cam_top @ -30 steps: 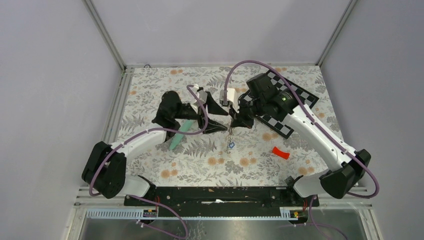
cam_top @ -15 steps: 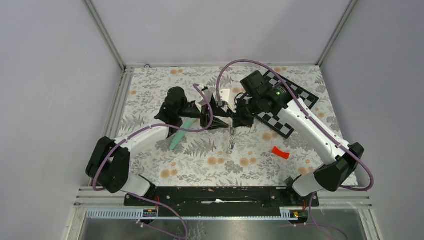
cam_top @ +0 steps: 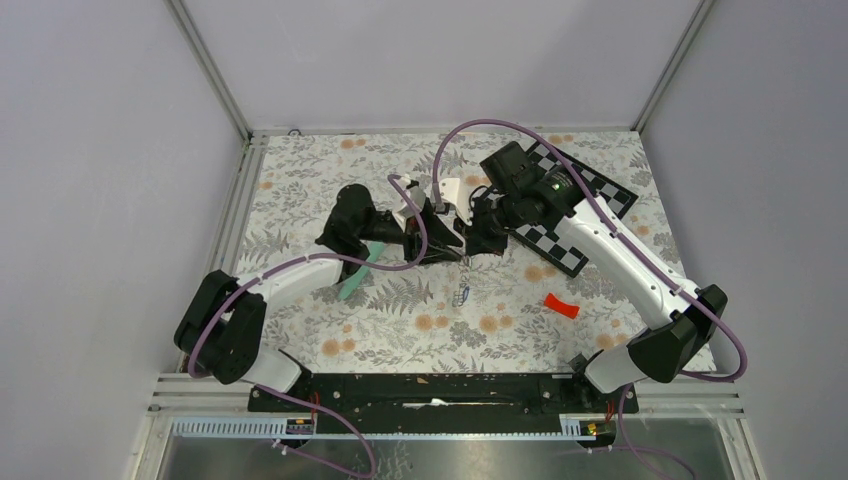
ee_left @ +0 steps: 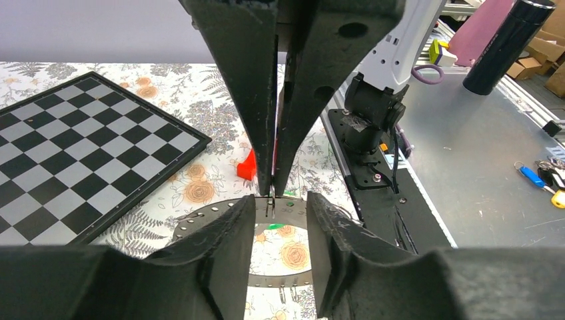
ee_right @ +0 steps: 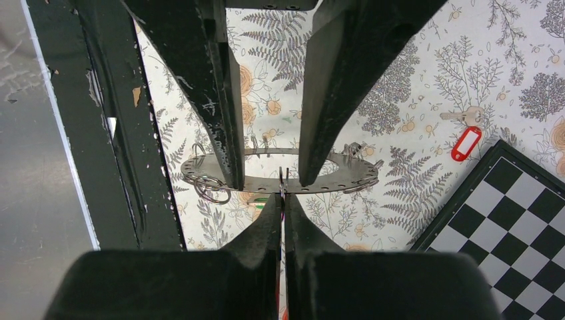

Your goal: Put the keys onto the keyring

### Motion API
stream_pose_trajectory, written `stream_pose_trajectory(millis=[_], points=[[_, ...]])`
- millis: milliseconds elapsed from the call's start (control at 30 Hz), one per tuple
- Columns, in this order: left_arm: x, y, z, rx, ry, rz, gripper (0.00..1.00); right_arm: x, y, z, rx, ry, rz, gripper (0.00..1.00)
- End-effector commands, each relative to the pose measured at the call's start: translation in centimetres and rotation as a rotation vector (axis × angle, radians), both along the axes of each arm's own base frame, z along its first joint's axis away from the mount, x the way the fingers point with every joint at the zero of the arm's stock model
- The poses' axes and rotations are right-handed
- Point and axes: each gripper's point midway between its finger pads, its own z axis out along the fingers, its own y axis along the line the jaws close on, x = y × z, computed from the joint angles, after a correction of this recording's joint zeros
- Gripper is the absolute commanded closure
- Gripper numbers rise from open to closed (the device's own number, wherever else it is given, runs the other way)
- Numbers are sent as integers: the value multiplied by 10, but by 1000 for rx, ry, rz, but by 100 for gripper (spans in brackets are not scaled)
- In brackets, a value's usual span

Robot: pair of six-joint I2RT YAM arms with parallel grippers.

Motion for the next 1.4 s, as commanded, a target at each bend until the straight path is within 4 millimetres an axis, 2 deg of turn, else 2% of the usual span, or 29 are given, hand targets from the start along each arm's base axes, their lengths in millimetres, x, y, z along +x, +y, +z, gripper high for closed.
stream_pose_trajectory(millis=[0, 200, 400, 633, 733, 933, 1033, 1200, 1367], points=[[-6, -1, 10, -40, -47, -33, 64, 2, 10, 12, 45, -25, 6, 100], [-5, -3, 12, -52, -41, -30, 67, 2, 9, 10, 45, -23, 5, 100], [-4, -5, 11, -50, -31, -31, 76, 1, 9, 8, 46, -21, 5, 100], [-4, -5, 10, -49, -27, -30, 90, 0, 10, 4, 45, -15, 8, 100], [-3, -5, 10, -47, -19, -27, 100, 0, 9, 4, 48, -17, 7, 100], [-7, -2, 11, -43, -14, -28, 100, 0, 7, 4, 67, -43, -15, 100], [-9, -1, 13, -50, -11, -18, 100, -1, 6, 4, 83, -58, -26, 95], [-11, 6, 24, -107, -4, 4, 100, -2, 5, 8, 114, -79, -49, 72], [-14, 12, 38, -159, -4, 18, 100, -2, 1, 13, 144, -108, -72, 60]])
